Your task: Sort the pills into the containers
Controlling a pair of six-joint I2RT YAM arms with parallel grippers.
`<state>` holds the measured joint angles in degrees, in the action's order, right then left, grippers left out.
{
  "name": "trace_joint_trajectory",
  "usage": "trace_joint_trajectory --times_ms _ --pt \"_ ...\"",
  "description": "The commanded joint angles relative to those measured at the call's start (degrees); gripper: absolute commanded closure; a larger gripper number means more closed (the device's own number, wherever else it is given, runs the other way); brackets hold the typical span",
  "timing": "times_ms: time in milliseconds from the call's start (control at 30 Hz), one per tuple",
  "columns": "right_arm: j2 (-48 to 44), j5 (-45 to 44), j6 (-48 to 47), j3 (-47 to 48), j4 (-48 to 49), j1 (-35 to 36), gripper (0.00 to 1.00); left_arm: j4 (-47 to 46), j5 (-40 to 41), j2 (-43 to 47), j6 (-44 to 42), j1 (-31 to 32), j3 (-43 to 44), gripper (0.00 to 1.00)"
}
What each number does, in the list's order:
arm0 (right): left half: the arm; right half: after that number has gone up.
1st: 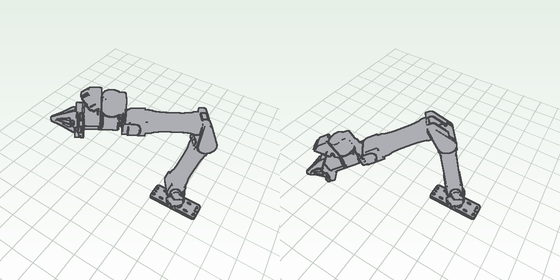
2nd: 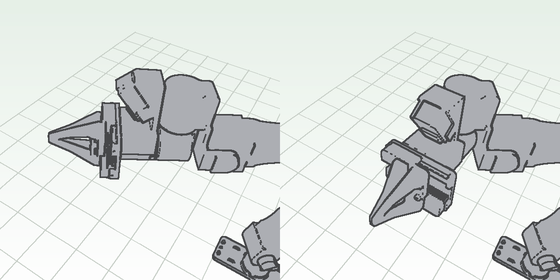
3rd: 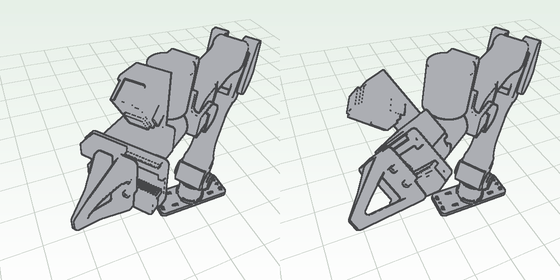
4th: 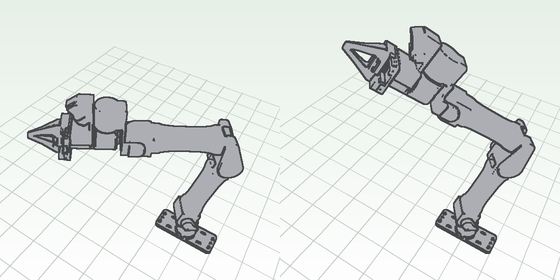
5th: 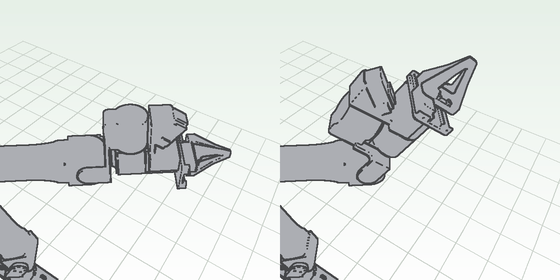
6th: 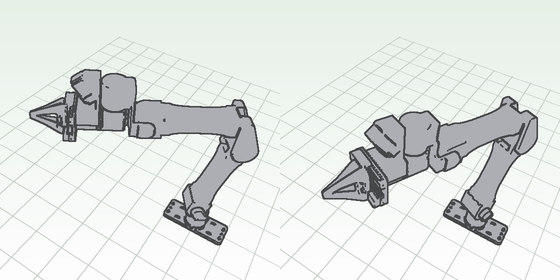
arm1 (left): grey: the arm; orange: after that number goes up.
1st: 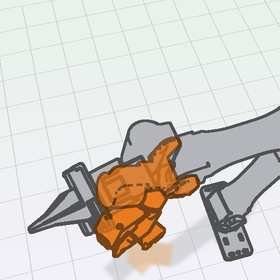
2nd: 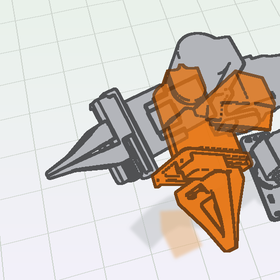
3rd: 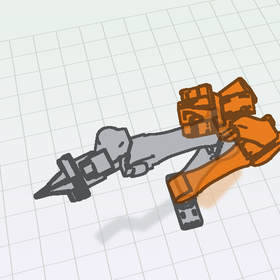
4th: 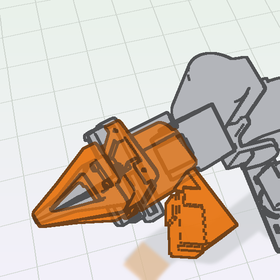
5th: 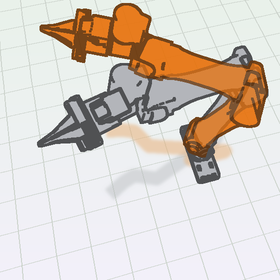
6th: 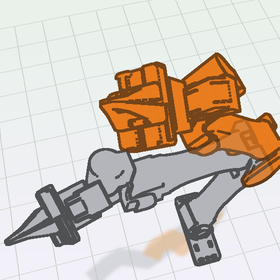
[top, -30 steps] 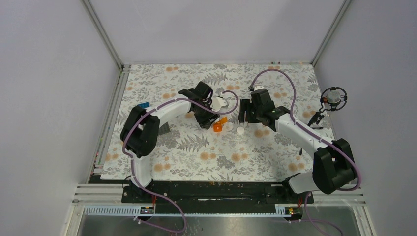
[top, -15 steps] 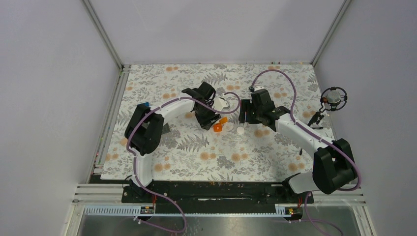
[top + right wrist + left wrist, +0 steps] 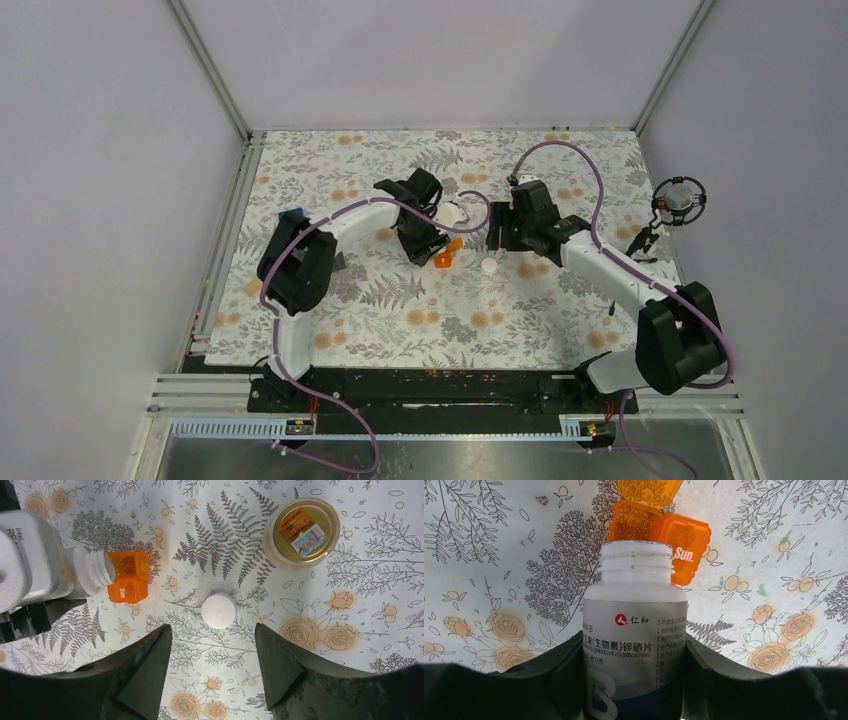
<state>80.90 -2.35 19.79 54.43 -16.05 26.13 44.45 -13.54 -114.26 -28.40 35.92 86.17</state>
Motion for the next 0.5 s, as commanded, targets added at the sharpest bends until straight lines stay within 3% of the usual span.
trace_joint_trajectory --times_ms 0,467 --pt "-1.14 -0.29 0.42 -0.29 -0.04 -0.55 0.31 0.49 2.15 -0.21 0.11 0.85 3.19 1.0" --pt "-0.89 0.63 0.84 0.06 -0.1 -0.73 0.31 3.25 6.89 -1.74 -0.51 2.54 4.98 1.0"
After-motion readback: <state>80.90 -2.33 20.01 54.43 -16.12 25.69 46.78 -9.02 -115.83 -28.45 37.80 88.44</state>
